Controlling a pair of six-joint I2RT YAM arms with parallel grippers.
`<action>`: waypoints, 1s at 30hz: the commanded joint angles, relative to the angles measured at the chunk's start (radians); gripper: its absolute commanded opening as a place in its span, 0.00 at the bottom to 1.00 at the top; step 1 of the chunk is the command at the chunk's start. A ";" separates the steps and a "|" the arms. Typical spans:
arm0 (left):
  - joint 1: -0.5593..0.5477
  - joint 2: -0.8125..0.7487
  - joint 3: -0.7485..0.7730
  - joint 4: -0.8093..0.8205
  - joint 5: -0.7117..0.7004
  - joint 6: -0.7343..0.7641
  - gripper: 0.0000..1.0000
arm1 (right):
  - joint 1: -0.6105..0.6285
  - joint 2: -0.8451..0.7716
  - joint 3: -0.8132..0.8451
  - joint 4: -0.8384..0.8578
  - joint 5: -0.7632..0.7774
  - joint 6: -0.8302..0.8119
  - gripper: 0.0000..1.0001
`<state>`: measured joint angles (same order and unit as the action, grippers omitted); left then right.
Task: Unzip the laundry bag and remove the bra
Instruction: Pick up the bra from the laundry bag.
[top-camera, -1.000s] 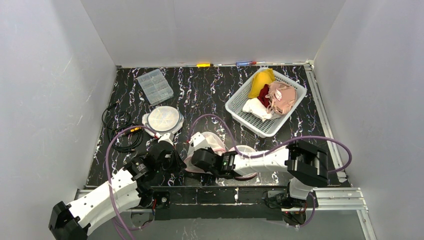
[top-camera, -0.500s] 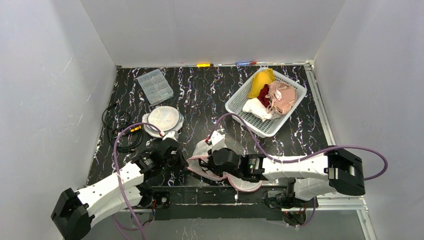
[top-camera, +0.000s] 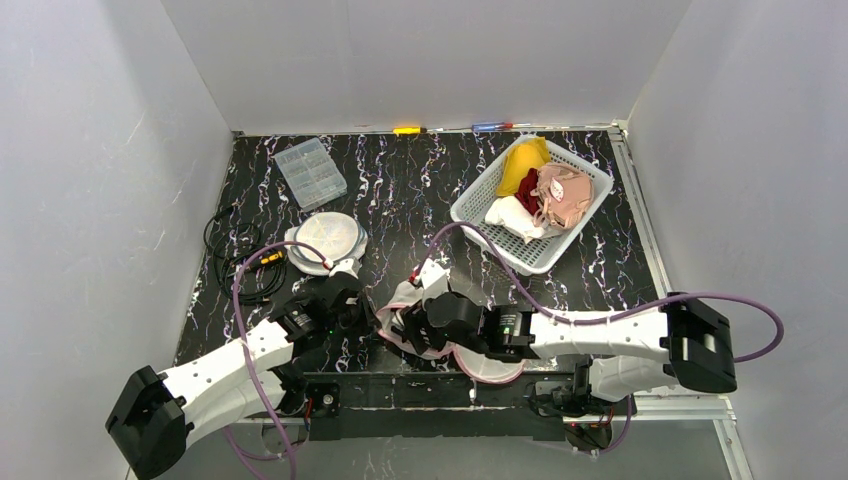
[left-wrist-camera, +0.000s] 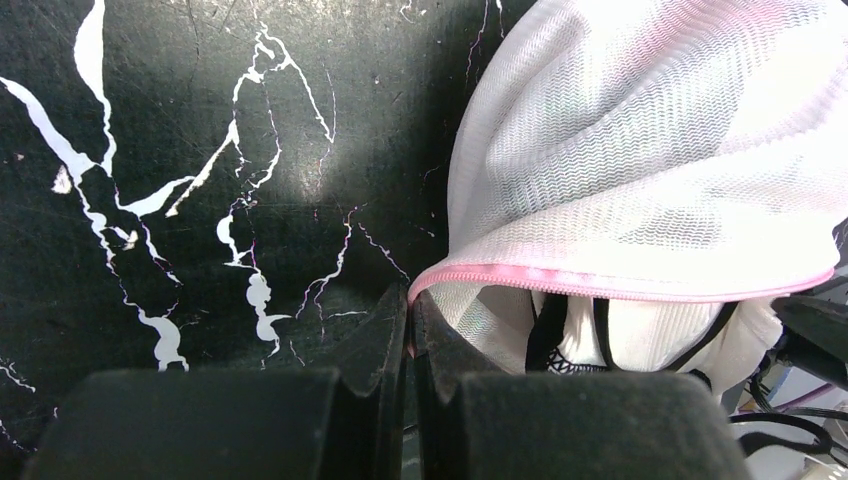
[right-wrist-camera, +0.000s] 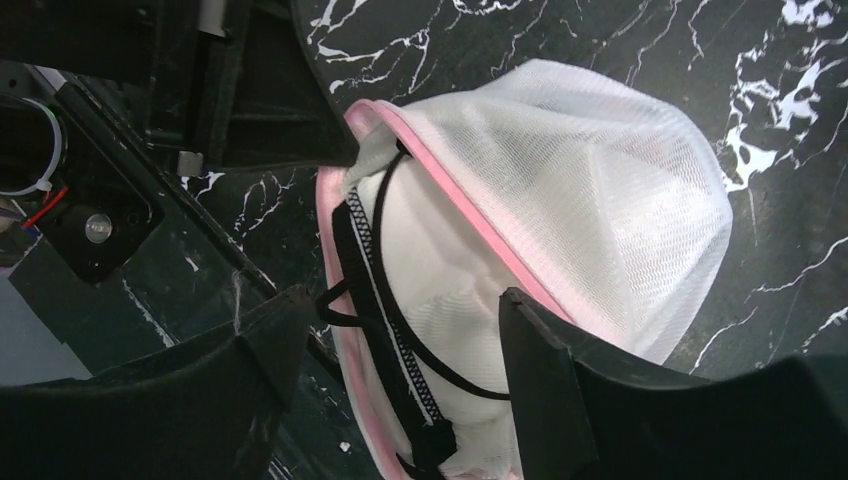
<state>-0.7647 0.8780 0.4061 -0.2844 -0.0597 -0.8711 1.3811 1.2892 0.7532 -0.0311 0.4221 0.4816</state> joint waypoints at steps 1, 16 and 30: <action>0.005 0.002 0.025 0.009 0.001 0.009 0.00 | 0.030 0.051 0.121 -0.083 0.056 -0.058 0.77; 0.005 -0.022 0.002 0.026 0.020 -0.012 0.00 | 0.079 0.317 0.268 -0.182 0.310 -0.080 0.78; 0.005 -0.023 -0.004 0.034 0.022 -0.012 0.00 | 0.101 0.307 0.260 -0.186 0.380 -0.079 0.37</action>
<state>-0.7647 0.8661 0.4057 -0.2390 -0.0395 -0.8833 1.4689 1.6726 1.0203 -0.2615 0.7895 0.4187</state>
